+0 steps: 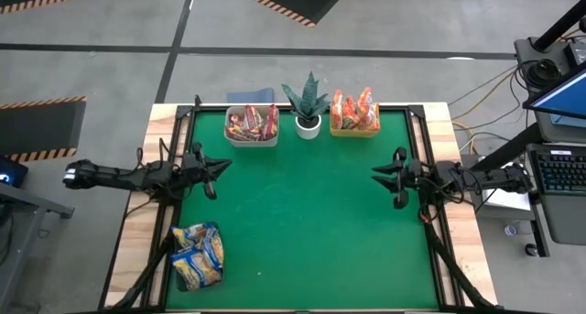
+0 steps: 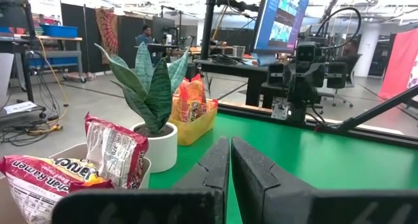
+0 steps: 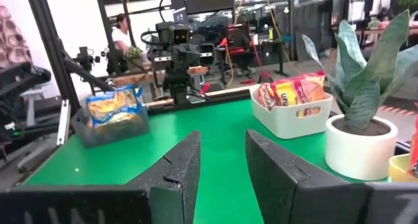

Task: Sort Maruchan noodles
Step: Return to Home Position

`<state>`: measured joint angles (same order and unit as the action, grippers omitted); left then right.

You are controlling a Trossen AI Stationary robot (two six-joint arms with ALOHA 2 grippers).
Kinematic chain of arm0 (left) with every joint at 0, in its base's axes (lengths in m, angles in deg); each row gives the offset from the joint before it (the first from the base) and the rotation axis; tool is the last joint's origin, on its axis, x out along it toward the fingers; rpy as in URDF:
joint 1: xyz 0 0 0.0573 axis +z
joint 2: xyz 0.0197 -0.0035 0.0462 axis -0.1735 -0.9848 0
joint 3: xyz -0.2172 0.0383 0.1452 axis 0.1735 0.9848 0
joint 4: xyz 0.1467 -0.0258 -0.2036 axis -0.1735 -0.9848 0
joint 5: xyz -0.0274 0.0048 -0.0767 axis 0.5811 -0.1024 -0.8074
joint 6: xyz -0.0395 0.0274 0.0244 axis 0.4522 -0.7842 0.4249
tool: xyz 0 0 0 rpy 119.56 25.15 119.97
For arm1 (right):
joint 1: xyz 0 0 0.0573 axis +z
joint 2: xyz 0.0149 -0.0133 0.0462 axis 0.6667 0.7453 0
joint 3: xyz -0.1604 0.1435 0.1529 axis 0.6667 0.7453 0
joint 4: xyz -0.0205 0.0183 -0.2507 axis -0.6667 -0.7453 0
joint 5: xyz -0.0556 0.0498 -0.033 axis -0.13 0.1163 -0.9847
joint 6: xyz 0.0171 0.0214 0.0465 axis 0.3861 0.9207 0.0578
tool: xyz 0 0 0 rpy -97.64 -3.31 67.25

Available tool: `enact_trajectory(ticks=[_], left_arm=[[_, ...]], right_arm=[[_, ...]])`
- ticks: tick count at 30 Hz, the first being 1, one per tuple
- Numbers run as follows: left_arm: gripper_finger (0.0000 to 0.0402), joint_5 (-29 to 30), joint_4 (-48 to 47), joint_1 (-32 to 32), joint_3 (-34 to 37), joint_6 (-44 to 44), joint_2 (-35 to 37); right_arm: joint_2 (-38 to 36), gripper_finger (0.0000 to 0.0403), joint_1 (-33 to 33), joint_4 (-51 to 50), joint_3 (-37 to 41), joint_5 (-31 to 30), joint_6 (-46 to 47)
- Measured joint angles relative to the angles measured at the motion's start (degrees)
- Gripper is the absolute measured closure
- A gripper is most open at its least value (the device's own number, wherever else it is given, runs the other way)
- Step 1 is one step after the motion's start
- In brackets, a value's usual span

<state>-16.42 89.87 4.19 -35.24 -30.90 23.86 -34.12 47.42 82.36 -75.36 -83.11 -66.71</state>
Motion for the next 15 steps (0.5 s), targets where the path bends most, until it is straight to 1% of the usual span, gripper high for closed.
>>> enact_trajectory(ticks=[3, 8, 15], left_arm=[[0.0402, 0.0, 0.0, 0.0, 0.0, 0.0, 0.0], [0.0402, 0.0, 0.0, 0.0, 0.0, 0.0, 0.0], [0.0402, 0.0, 0.0, 0.0, 0.0, 0.0, 0.0]], right_arm=[[0.0, 0.0292, 0.0, 0.0, 0.0, 0.0, 1.2], [0.0, 0.0289, 0.0, -0.1, 0.0, 0.0, -0.7], [0.0, 0.0296, 0.0, 0.0, 0.0, 0.0, -0.7]])
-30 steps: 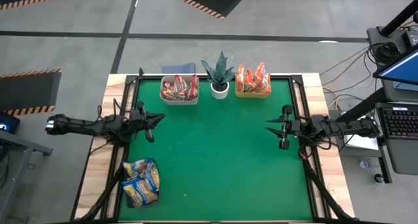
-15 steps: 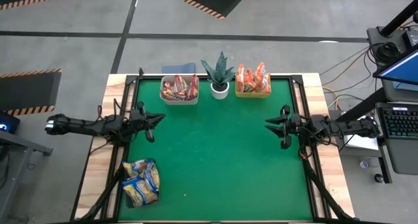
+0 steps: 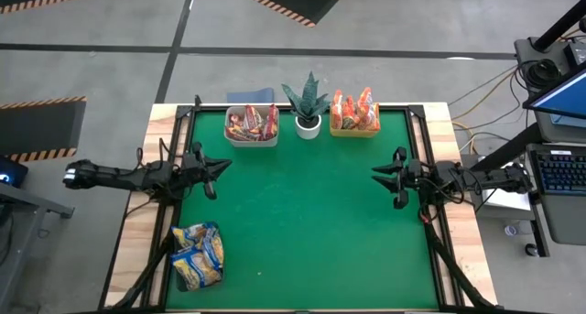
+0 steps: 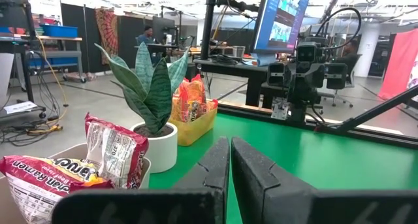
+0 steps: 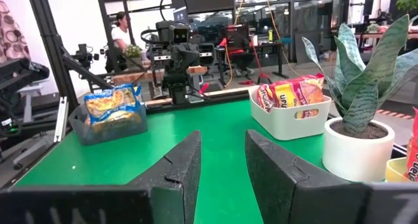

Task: Sort Maruchan noodles
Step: Return to Home Position

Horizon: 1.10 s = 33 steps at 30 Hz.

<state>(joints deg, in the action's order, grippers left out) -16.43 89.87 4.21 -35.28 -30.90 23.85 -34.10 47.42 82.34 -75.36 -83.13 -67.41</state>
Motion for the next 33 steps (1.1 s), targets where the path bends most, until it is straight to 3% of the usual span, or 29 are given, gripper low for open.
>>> enact_trajectory(ticks=[33], left_arm=[[0.0402, 0.0, 0.0, 0.0, 0.0, 0.0, 0.0]], right_arm=[[0.0, 0.0304, 0.0, 0.0, 0.0, 0.0, 0.1]])
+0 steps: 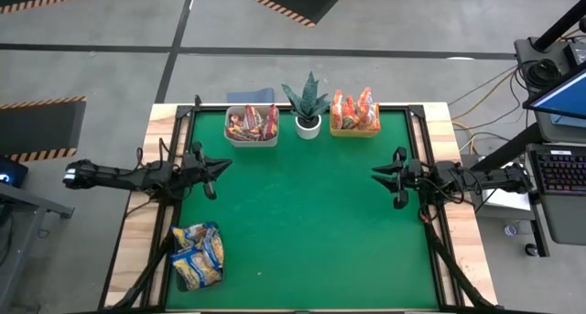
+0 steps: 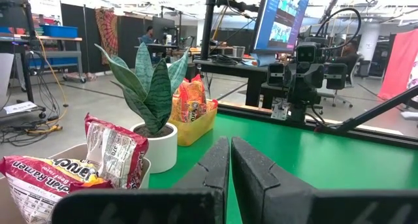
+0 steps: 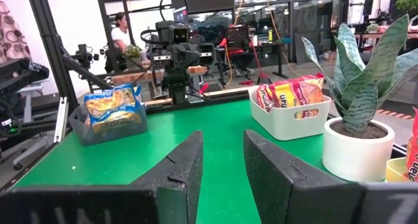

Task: Sort Maruchan noodles
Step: Return to Home Position

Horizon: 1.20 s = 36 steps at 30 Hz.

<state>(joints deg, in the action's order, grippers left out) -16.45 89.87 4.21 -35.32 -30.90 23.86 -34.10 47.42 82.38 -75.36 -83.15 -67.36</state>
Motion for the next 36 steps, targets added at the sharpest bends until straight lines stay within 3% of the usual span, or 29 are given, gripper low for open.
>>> enact_trajectory(ticks=[36], left_arm=[[0.0402, 0.0, 0.0, 0.0, 0.0, 0.0, 0.0]], right_arm=[[0.0, 0.0306, 0.0, 0.0, 0.0, 0.0, 0.0]])
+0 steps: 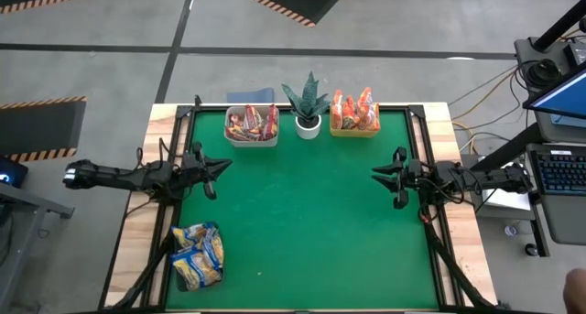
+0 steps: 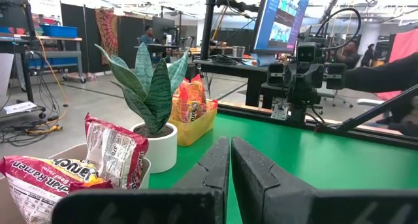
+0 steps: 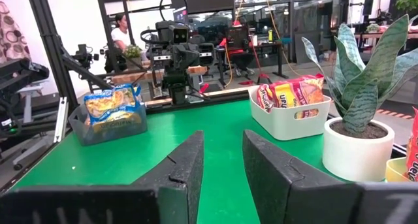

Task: Sort Maruchan noodles
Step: Return to Home Position

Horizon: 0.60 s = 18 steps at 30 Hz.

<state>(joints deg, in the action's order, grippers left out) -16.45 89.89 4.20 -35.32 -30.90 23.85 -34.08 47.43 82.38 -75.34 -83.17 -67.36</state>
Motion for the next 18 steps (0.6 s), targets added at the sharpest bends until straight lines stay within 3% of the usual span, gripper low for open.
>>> enact_trajectory(ticks=[18], left_arm=[[0.0402, 0.0, 0.0, 0.0, 0.0, 0.0, 0.0]], right_arm=[[0.0, 0.0317, 0.0, 0.0, 0.0, 0.0, 0.0]])
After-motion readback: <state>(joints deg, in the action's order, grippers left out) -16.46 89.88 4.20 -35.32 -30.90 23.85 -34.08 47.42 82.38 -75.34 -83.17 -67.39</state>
